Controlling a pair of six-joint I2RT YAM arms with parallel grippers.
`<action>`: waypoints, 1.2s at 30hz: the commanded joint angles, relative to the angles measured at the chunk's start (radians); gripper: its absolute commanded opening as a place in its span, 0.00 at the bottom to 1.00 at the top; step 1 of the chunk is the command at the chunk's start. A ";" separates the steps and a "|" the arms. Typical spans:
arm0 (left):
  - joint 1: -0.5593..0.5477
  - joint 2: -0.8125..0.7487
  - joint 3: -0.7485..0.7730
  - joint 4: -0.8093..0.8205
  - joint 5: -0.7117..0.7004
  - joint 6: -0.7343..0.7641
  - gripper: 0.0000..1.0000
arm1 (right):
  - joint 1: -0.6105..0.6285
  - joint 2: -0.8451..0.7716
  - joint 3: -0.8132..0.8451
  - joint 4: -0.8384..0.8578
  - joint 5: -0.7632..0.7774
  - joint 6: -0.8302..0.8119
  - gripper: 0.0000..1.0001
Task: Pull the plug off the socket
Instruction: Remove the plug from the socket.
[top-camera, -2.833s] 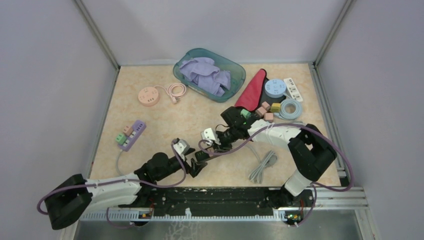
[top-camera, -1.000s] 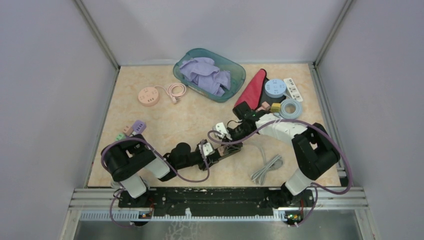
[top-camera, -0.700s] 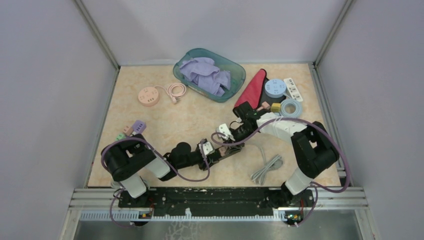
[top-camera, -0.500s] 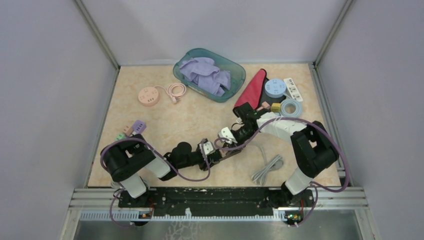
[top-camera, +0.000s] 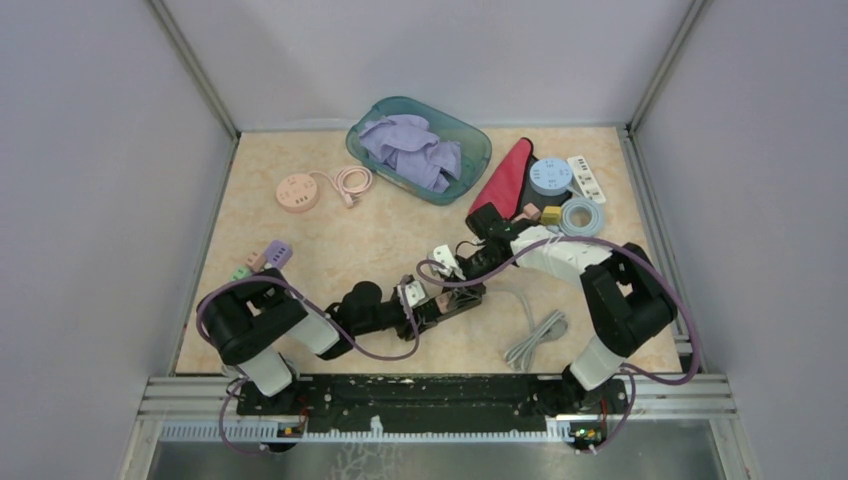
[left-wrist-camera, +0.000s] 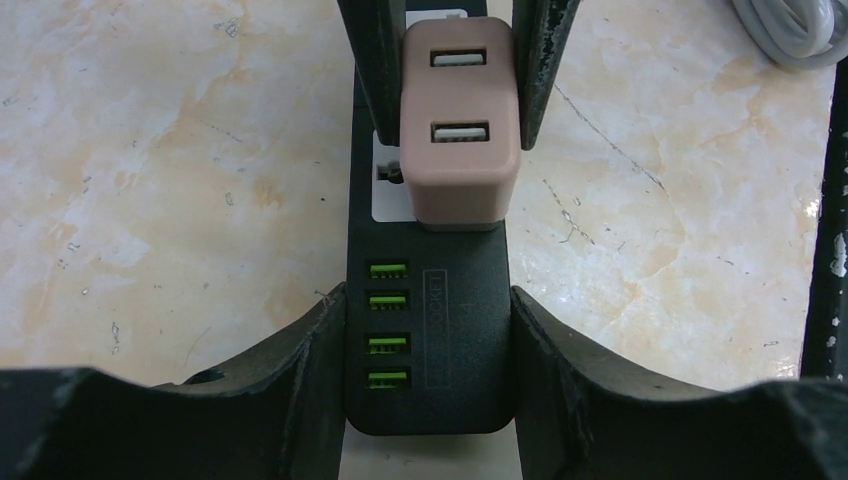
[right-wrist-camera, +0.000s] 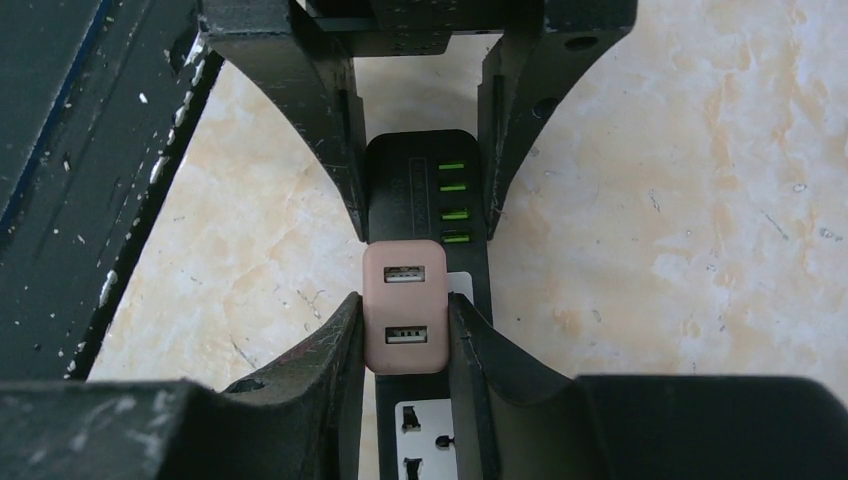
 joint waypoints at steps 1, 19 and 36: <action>0.001 0.031 0.036 -0.079 0.017 -0.037 0.00 | 0.010 -0.003 0.003 0.157 -0.185 0.111 0.00; 0.015 0.044 0.046 -0.094 0.054 -0.068 0.00 | -0.092 -0.004 0.014 -0.266 -0.233 -0.496 0.00; 0.017 0.063 0.087 -0.158 0.075 -0.070 0.00 | -0.006 -0.058 -0.019 0.144 -0.047 0.040 0.00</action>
